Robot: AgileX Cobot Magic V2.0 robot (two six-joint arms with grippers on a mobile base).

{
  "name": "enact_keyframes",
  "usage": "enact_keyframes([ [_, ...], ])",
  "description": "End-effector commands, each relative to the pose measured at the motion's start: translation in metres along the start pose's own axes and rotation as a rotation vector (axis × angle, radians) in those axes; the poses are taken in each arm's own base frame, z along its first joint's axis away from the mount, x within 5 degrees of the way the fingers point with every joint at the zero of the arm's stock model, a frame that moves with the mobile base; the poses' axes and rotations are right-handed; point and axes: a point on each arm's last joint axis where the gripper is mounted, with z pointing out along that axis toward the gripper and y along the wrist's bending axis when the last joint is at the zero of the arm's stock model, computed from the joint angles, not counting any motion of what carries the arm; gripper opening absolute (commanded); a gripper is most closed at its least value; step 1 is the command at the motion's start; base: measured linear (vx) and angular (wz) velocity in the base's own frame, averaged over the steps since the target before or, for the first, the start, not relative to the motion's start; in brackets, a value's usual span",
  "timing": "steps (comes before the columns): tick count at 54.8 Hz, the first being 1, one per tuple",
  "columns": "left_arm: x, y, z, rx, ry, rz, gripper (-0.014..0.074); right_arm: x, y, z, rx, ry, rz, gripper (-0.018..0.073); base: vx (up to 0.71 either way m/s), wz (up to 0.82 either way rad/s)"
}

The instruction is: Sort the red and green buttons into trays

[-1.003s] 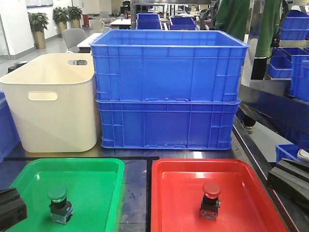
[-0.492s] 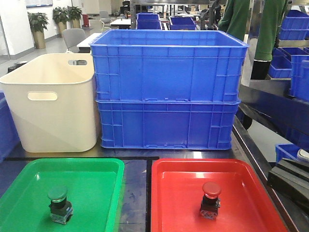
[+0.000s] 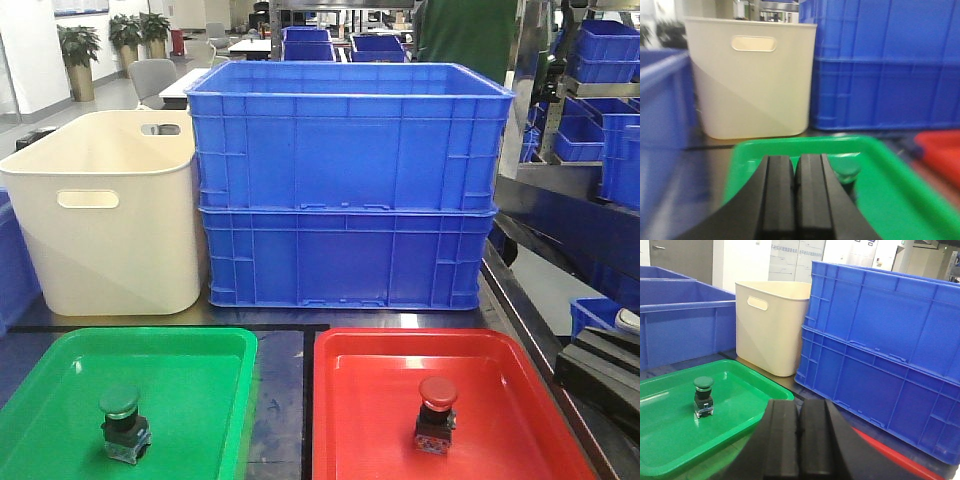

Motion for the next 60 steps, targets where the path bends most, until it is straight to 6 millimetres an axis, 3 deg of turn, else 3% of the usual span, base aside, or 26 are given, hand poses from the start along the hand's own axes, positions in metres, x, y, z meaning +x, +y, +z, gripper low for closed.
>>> enact_keyframes([
  [1,0.002,-0.001,-0.016,-0.010,-0.110,0.201,-0.0006,-0.011,-0.004,-0.002,0.038,-0.035,-0.008,-0.0008,0.00,0.00],
  [8,0.037,0.000,-0.038,-0.021,-0.140,0.252,-0.0006,-0.011,-0.004,-0.002,0.038,-0.035,-0.008,-0.0008,0.00,0.00],
  [13,0.044,0.001,-0.048,-0.032,-0.081,0.213,-0.0006,-0.011,-0.004,-0.002,0.038,-0.035,-0.008,-0.0008,0.00,0.00],
  [20,0.047,0.001,-0.058,-0.039,-0.103,0.164,-0.0006,-0.011,-0.004,-0.002,0.038,-0.035,-0.008,-0.0008,0.00,0.00],
  [60,0.050,0.002,-0.057,-0.039,-0.067,0.142,-0.0006,-0.011,-0.003,-0.003,0.037,-0.037,-0.009,-0.0008,0.00,0.00],
])
